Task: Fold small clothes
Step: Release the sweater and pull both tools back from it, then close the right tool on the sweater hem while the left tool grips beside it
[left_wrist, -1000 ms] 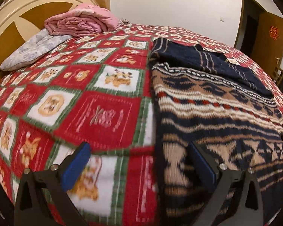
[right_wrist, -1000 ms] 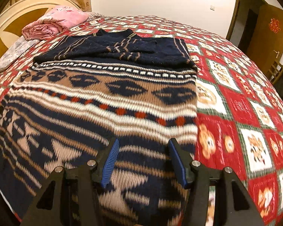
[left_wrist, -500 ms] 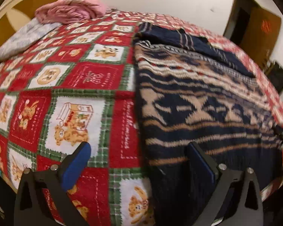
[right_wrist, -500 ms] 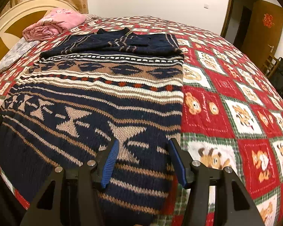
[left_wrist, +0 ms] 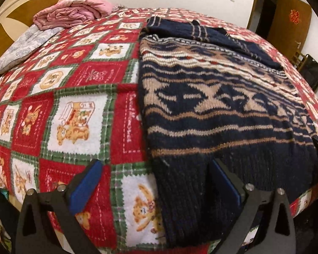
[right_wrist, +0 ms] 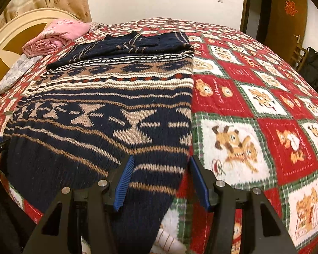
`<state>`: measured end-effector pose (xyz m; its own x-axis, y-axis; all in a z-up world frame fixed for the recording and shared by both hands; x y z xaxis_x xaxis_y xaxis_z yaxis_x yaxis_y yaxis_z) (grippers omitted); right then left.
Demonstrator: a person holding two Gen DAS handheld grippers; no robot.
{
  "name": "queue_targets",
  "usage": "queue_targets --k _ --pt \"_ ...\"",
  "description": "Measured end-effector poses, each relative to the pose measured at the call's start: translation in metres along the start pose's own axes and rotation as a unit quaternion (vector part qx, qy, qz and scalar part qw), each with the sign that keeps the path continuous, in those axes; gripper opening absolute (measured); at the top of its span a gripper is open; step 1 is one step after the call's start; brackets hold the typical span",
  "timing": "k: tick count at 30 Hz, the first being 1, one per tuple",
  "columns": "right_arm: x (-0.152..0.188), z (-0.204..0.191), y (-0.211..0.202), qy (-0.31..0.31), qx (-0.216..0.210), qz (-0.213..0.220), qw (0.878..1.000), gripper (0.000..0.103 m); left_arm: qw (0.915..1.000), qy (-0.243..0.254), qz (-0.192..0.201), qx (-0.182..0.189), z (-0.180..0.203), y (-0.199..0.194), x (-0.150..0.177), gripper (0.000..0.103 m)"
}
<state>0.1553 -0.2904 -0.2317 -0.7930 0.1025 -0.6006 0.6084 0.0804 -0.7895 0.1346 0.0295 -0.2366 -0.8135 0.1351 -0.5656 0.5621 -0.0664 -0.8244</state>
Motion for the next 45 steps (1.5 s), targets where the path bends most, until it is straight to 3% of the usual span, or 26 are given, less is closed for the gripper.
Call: queue_targets --k 14,19,27,30,31,36,41,45 --pt "0.018 0.002 -0.014 0.005 -0.004 -0.008 1.000 0.055 0.9990 0.016 -0.030 0.027 0.016 -0.007 0.014 0.100" --pt "0.026 0.007 -0.021 0.013 -0.012 -0.012 1.000 0.055 0.9978 0.024 -0.035 0.050 0.023 -0.013 0.017 0.089" --pt "0.036 0.018 -0.030 0.038 -0.028 -0.033 0.998 0.055 0.9947 -0.007 -0.039 0.095 0.014 -0.020 0.025 0.063" --pt "0.039 0.017 -0.032 0.036 -0.026 -0.034 0.998 0.055 0.9933 -0.017 -0.038 0.107 0.012 -0.021 0.025 0.061" --pt "0.039 0.017 -0.032 0.037 -0.027 -0.034 0.998 0.055 0.9933 -0.019 -0.037 0.108 0.013 -0.022 0.025 0.057" --pt "0.040 0.022 -0.034 0.065 -0.053 -0.042 0.996 0.045 0.9915 -0.028 -0.034 0.122 0.011 -0.023 0.024 0.049" --pt "0.045 0.020 -0.034 0.066 -0.065 -0.055 0.994 0.045 0.9905 -0.039 -0.031 0.128 0.009 -0.021 0.024 0.050" --pt "0.050 0.012 -0.030 0.052 -0.066 -0.055 0.995 0.045 0.9907 -0.029 -0.022 0.131 0.015 -0.020 0.025 0.059"
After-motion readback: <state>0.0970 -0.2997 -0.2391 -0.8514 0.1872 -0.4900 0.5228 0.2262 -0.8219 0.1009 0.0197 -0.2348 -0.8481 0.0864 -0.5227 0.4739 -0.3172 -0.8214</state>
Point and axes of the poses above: each gripper's, at about its wrist camera, not at the fingertips, and y roughly the way its jaws point, z to its right, x to its underside, the point moved 2 cm from there along y, roughly the way its jaws point, and after that the axes turned 9 degrees about y, right-handed, at the moved point
